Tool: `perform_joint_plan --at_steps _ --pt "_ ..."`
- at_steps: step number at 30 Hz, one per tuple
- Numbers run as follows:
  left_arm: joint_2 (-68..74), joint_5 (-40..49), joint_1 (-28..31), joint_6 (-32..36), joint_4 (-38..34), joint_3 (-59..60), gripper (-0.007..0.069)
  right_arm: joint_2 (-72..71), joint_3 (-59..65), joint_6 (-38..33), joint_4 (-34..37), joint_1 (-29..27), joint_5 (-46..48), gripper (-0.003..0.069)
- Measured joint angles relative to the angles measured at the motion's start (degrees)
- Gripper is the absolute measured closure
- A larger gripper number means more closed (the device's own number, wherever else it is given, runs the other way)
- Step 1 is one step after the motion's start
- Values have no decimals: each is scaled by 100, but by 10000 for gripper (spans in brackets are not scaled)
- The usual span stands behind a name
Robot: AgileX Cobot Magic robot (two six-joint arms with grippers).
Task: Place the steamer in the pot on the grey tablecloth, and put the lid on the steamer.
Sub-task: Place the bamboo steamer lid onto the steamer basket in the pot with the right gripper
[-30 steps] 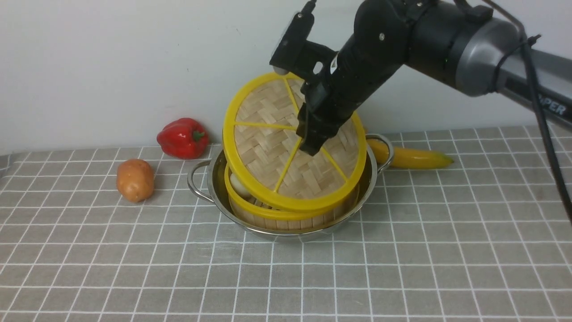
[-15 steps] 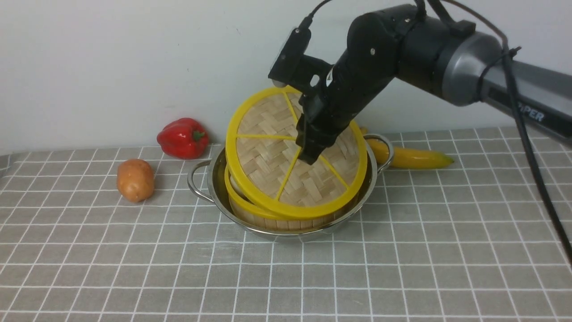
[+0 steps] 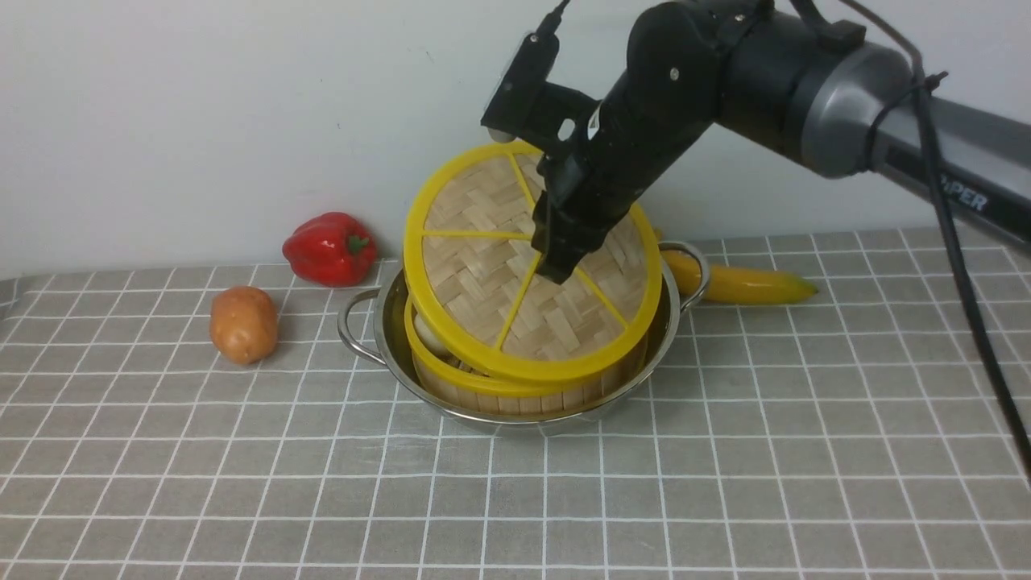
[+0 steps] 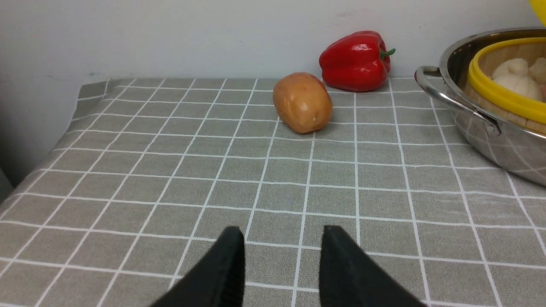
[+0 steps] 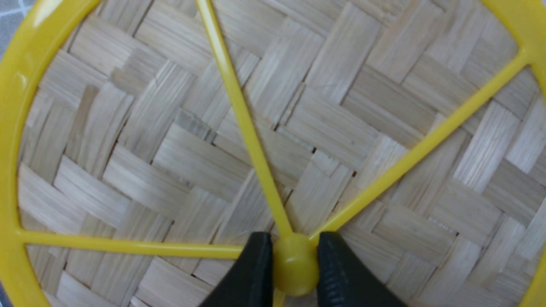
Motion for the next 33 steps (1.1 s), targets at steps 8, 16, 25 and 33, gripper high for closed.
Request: perform_joint_plan --at_steps 8,16,25,33 --pt "0 0 0 0 0 0 382 0 -5 -111 0 0 0 510" --pt "0 0 0 0 0 0 382 0 -11 -225 17 0 -74 510" --pt "0 0 0 0 0 0 382 0 -11 -238 47 0 -74 510" --pt "0 0 0 0 0 0 382 0 -11 -244 62 0 -94 510"
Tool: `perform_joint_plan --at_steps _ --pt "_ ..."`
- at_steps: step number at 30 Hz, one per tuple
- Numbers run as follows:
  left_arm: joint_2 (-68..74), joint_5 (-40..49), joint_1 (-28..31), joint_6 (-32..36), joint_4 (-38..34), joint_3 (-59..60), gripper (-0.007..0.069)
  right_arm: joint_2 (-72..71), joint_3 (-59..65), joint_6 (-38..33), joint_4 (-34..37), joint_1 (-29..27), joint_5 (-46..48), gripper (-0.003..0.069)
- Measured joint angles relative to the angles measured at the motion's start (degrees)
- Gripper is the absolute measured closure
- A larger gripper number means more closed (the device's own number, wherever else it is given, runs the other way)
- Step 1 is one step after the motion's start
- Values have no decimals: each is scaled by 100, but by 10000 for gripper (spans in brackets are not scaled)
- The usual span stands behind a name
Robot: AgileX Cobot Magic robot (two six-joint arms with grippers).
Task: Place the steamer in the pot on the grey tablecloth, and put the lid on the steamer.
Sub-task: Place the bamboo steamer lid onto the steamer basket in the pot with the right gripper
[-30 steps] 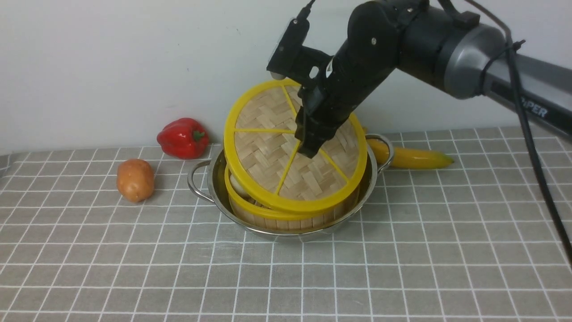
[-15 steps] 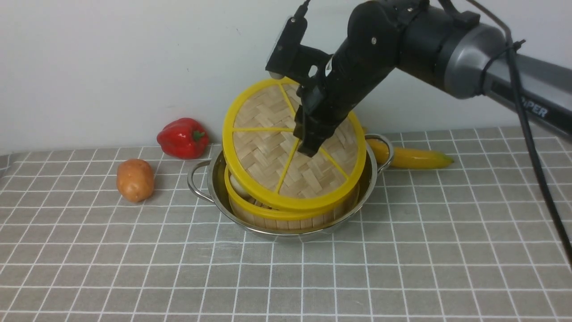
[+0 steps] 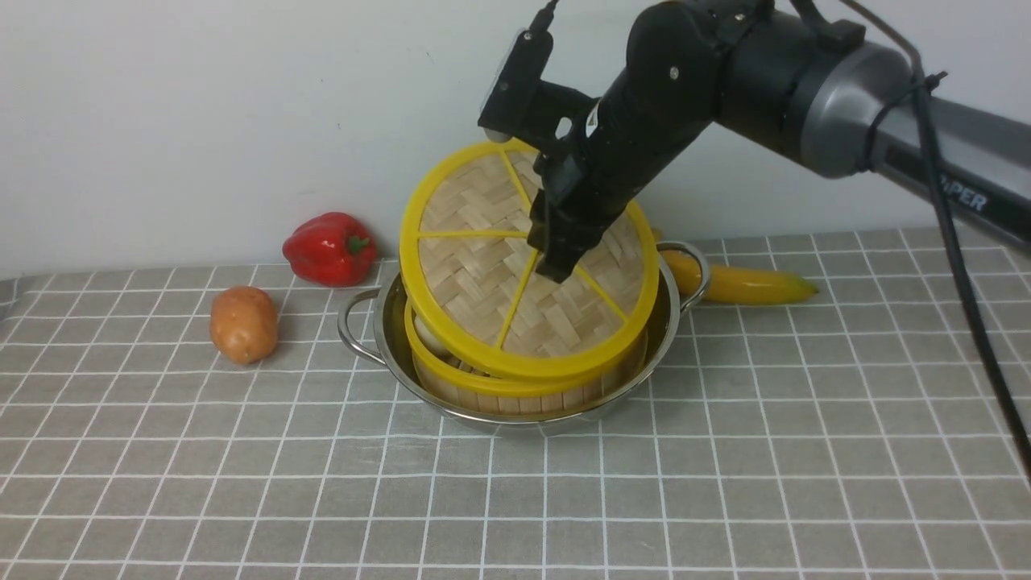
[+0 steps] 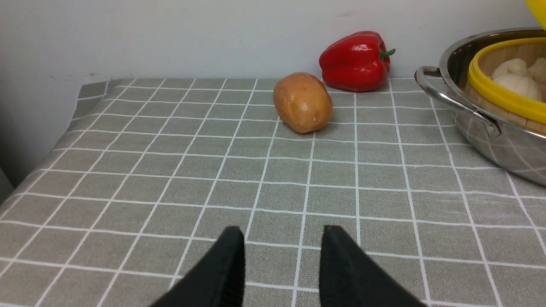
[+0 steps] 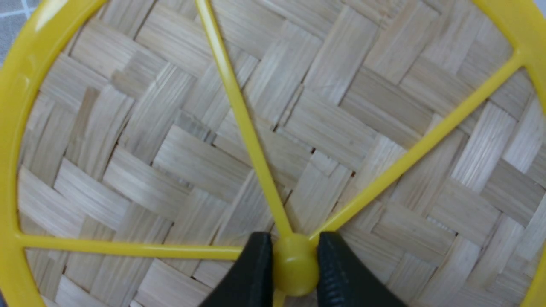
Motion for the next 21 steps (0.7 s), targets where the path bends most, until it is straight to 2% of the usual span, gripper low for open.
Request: perform_joint_plan --at_steps 17,21 --pt "0 0 0 0 0 0 382 0 0 -20 20 0 -20 510" --pt "0 0 0 0 0 0 382 0 0 -20 64 0 -33 489"
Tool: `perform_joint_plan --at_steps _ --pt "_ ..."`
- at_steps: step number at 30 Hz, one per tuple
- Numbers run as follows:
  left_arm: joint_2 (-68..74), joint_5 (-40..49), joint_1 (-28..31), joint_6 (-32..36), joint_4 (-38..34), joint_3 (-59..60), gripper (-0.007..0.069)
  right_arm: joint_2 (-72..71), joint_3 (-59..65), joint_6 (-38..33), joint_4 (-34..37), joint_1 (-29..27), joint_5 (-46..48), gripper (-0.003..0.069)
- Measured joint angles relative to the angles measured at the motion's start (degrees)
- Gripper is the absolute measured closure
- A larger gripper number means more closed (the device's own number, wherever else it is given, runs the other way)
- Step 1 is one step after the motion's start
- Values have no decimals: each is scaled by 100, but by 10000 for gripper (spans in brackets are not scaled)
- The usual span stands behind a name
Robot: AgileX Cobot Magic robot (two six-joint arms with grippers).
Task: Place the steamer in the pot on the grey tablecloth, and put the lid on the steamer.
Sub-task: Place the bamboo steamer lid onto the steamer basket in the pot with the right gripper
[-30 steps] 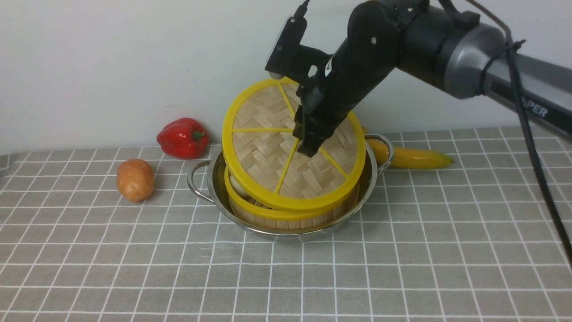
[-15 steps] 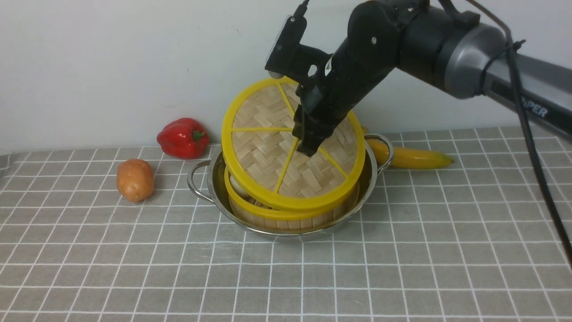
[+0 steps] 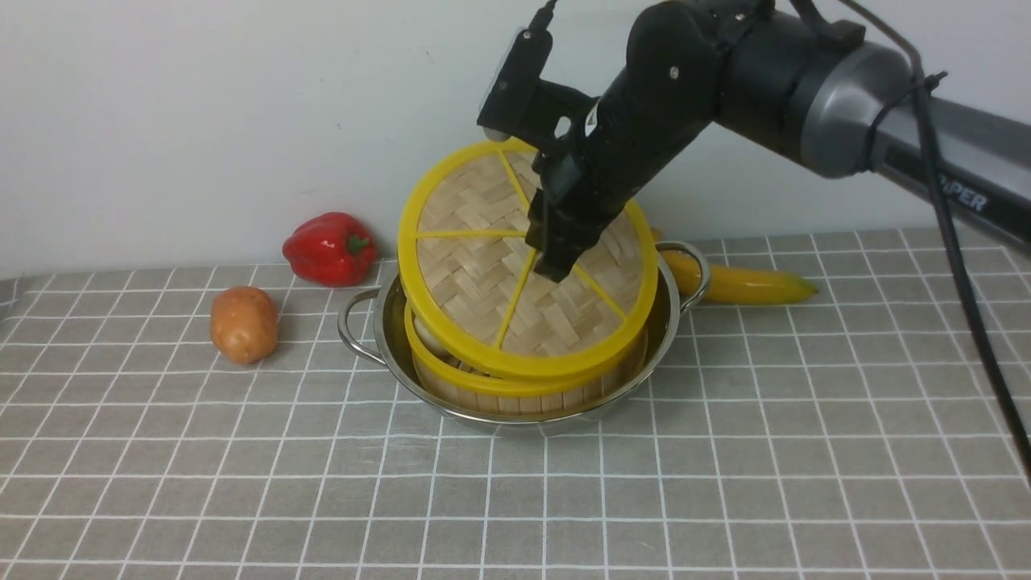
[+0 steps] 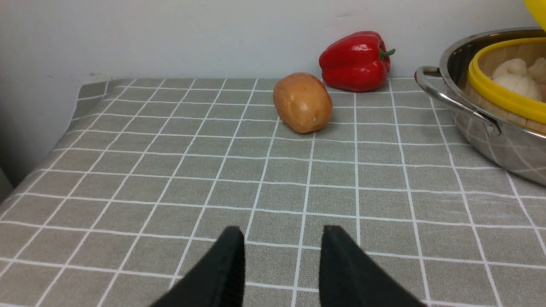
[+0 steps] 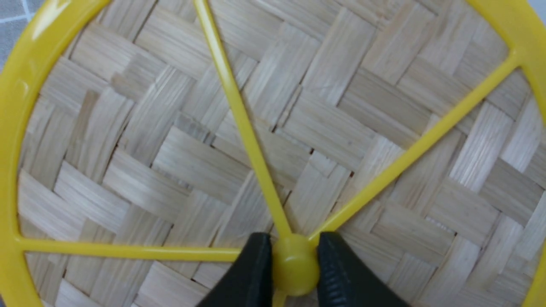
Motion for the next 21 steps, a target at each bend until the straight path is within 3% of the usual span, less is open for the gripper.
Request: perform_joint_plan --at_steps 8,21 --pt "0 0 0 0 0 0 382 0 -5 0 82 0 -90 395" --pt "0 0 0 0 0 0 382 106 -5 54 -108 0 259 414"
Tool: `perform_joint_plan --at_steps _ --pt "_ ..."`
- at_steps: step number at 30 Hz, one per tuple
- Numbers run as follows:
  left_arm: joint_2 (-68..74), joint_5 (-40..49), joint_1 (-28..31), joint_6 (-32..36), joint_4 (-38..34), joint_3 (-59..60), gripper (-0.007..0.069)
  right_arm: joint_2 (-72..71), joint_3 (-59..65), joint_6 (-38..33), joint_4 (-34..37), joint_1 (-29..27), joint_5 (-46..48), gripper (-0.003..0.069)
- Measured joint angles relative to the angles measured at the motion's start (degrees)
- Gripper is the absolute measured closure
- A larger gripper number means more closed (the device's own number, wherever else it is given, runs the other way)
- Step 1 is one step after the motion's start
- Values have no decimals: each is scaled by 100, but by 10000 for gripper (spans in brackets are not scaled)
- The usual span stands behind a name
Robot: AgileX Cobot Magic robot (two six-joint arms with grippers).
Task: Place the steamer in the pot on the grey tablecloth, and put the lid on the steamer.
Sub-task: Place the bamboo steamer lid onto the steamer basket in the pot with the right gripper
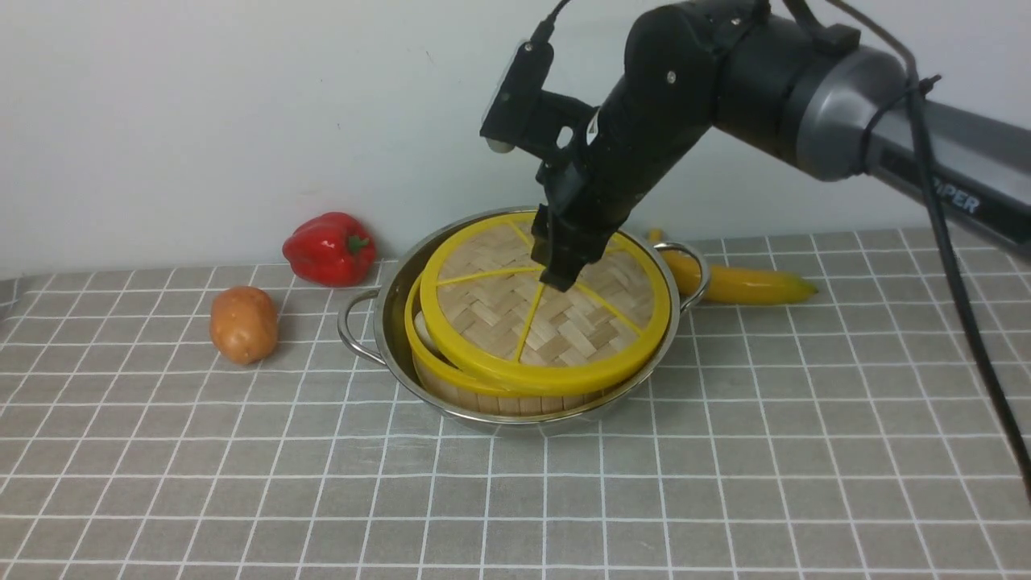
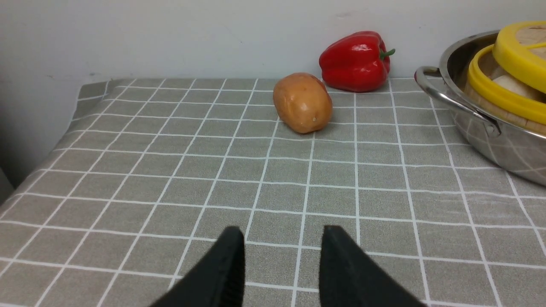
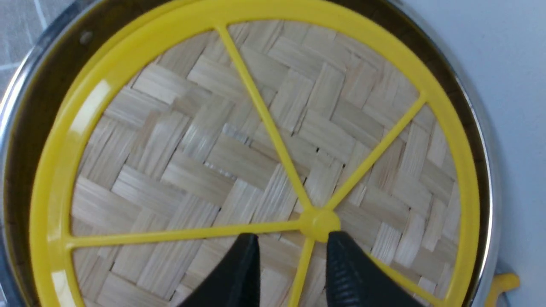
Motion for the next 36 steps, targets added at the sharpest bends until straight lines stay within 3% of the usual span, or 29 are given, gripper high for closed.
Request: perform_joint_plan --at_steps 36 --pt "0 0 0 0 0 0 382 456 -5 -6 -323 0 -943 415"
